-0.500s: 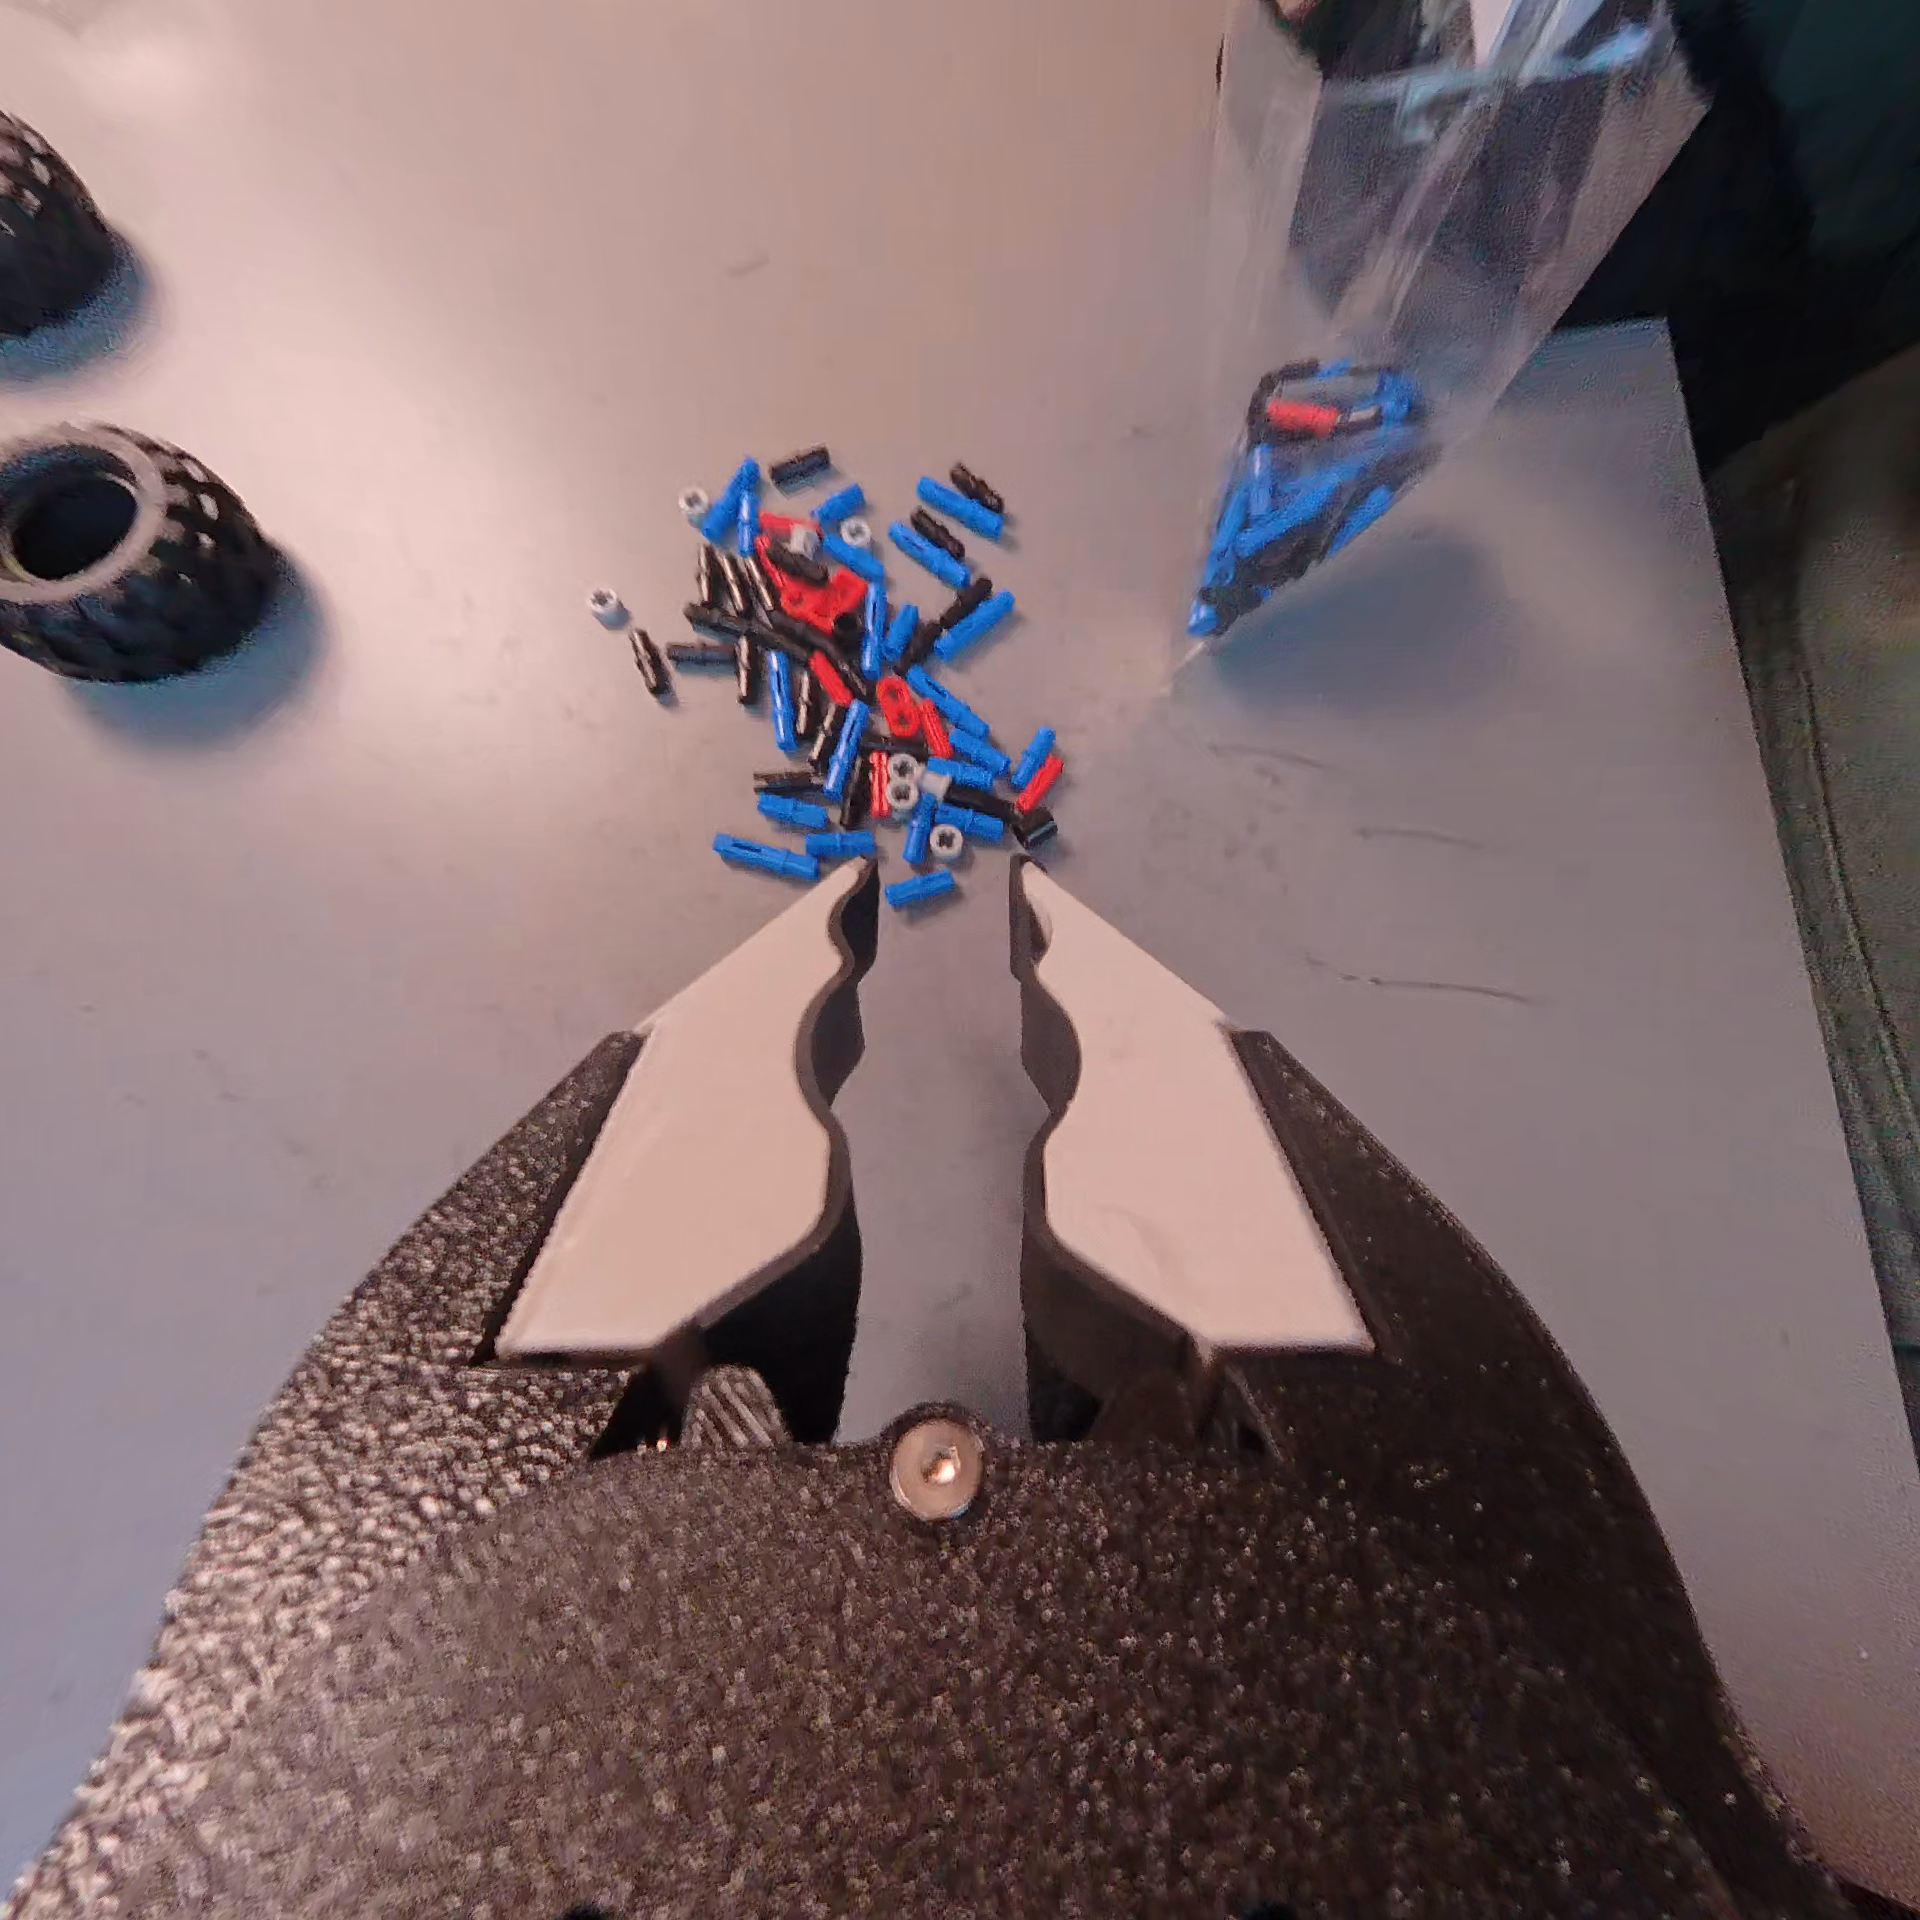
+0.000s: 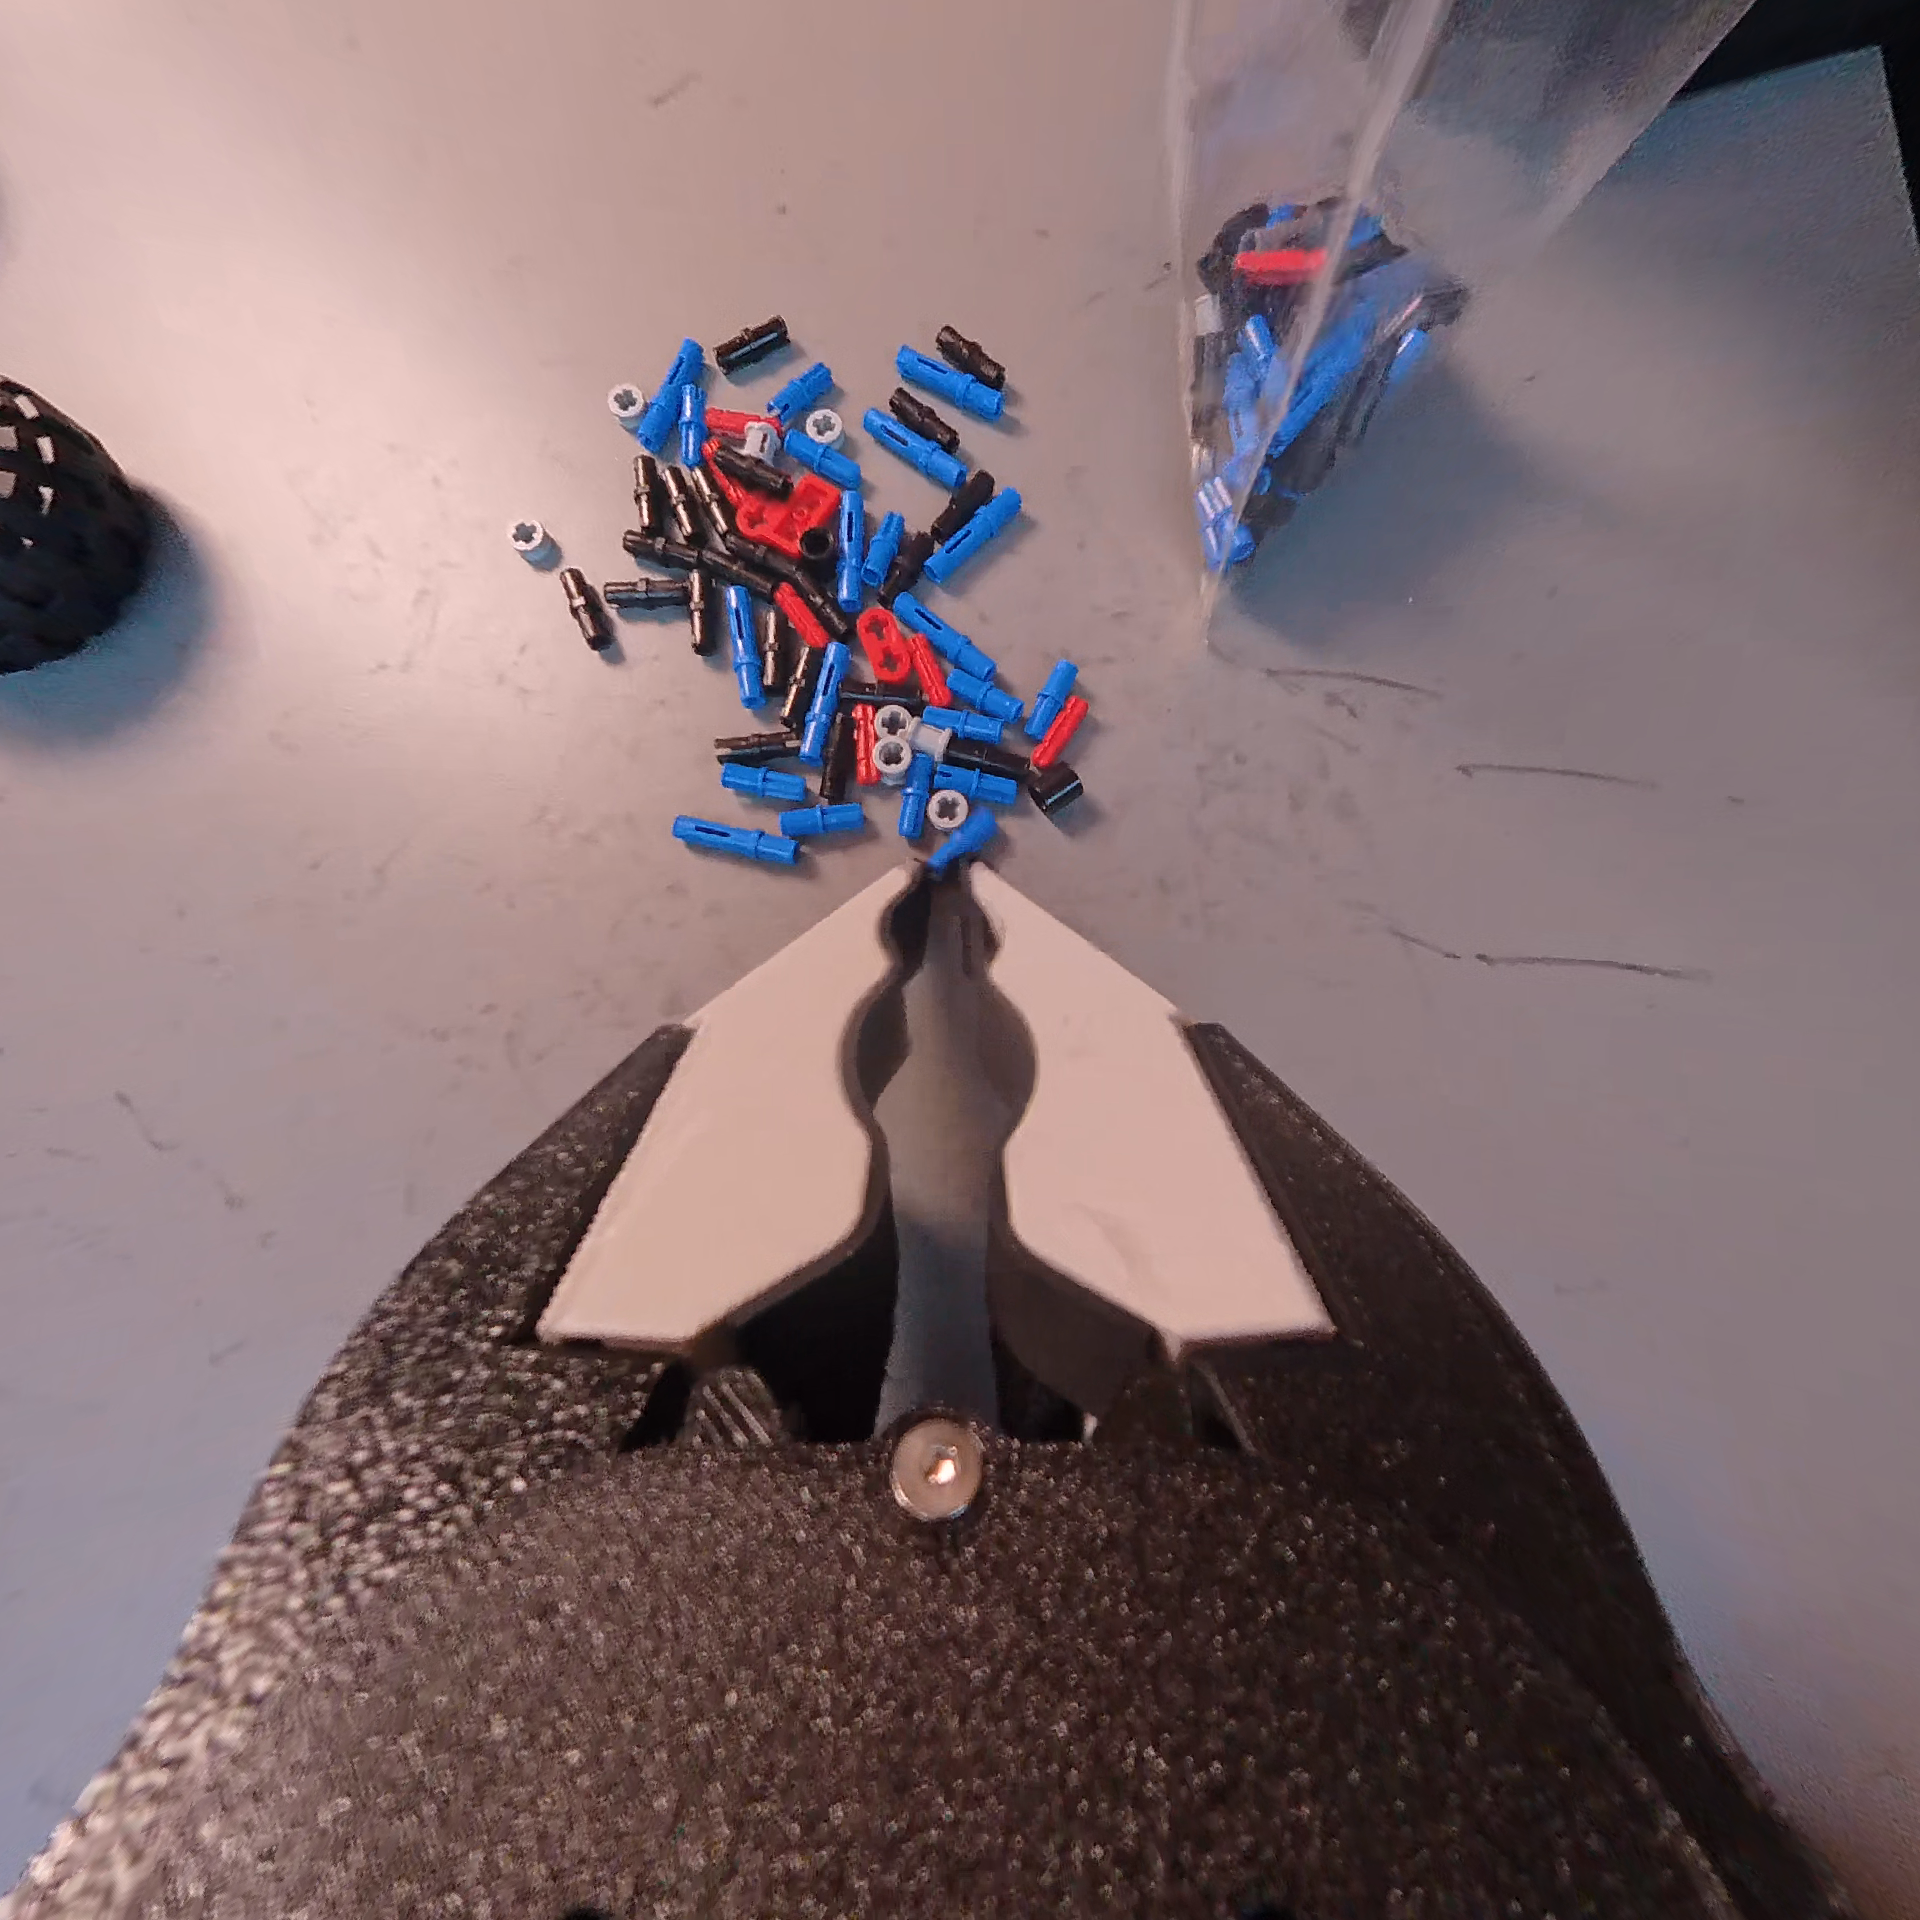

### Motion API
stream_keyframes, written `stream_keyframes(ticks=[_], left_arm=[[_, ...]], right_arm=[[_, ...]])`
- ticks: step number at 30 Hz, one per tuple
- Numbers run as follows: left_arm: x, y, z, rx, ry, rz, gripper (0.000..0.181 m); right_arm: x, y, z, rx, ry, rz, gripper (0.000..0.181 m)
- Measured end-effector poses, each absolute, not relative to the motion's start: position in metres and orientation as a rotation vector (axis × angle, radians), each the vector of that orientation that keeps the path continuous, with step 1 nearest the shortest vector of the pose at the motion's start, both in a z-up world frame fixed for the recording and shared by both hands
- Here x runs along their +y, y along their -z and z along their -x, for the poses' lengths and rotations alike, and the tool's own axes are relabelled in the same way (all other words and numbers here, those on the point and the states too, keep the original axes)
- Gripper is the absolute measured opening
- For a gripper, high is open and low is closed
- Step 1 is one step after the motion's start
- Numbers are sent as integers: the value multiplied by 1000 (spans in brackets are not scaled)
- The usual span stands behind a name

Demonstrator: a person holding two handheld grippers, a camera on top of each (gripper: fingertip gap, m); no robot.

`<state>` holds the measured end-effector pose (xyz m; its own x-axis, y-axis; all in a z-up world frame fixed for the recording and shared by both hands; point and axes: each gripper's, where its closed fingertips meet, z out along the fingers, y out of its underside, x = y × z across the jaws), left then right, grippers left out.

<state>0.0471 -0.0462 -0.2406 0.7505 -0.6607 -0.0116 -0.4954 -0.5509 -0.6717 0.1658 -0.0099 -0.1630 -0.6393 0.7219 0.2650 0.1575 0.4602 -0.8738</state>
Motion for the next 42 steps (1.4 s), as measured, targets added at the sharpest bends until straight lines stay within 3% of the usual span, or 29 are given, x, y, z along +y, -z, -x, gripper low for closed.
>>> stream_keyframes(ticks=[8, 16, 30, 32, 37, 42], left_arm=[[-43, 179, -68, 817, 405, 2078, 0], [-47, 223, -62, 904, 391, 2196, 18], [-49, 241, -62, 977, 343, 2276, 5], [-47, 228, -65, 935, 376, 2222, 5], [-34, 123, -124, 890, 500, 1871, 5], [-10, 123, -157, 971, 452, 1917, 5]], right_arm=[[-9, 171, -161, -2097, -1099, 756, 0], [-9, 173, -162, -2096, -1102, 759, 0], [-10, 175, -162, -2095, -1103, 760, 0], [-11, 175, -162, -2097, -1100, 758, 0], [-14, 176, -159, -2108, -1079, 746, 0], [-18, 172, -159, -2090, -1065, 709, 0]])
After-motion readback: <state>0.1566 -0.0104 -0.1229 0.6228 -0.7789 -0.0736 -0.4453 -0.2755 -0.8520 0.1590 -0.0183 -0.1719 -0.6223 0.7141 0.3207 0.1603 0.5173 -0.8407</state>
